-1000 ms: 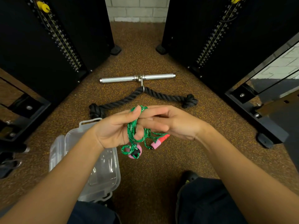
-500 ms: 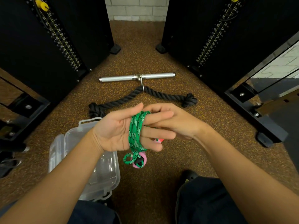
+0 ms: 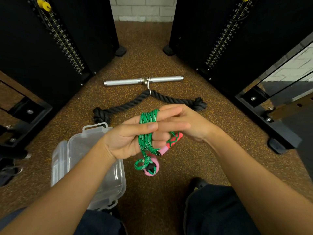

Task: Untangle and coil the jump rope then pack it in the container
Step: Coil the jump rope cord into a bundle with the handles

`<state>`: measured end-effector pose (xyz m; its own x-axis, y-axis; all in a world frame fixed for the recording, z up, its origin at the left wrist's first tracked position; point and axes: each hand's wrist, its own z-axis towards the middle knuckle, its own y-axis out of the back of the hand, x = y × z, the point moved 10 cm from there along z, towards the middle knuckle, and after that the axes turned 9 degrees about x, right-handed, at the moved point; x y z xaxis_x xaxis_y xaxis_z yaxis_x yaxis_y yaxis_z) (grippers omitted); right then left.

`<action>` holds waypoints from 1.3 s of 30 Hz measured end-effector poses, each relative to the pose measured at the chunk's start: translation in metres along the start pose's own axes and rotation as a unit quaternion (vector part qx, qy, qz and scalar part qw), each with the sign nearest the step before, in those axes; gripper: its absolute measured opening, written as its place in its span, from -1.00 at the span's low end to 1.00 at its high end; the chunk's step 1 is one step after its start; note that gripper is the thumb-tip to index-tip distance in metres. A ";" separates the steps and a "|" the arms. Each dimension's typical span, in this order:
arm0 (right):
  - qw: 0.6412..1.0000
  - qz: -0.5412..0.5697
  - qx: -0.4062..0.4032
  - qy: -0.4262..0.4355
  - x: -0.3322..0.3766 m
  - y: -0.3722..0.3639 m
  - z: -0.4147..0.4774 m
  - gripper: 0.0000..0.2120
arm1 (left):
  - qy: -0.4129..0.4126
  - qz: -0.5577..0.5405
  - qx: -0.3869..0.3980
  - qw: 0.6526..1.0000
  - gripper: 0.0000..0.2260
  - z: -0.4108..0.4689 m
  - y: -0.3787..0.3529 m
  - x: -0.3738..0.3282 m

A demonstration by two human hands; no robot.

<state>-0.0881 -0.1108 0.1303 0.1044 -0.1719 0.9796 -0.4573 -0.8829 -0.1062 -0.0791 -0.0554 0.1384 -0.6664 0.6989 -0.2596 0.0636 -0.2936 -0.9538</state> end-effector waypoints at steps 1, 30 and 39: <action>1.000 0.006 -0.013 0.004 0.001 0.003 0.000 -0.67 | -0.001 0.012 0.000 1.000 -0.58 0.001 -0.001 0.000; 0.924 -0.361 -0.120 0.052 0.029 0.014 -0.006 -0.77 | 0.148 0.617 -0.387 0.669 -0.26 -0.034 0.066 -0.045; 0.952 -0.258 -0.165 0.014 0.017 0.039 -0.010 -0.65 | 0.164 0.339 -0.186 0.907 -0.21 -0.004 0.038 0.008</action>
<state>-0.1130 -0.1439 0.1448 0.3688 0.2636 0.8913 -0.6039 -0.6610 0.4454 -0.0790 -0.0576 0.0997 -0.1263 0.6142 -0.7790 0.6630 -0.5319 -0.5269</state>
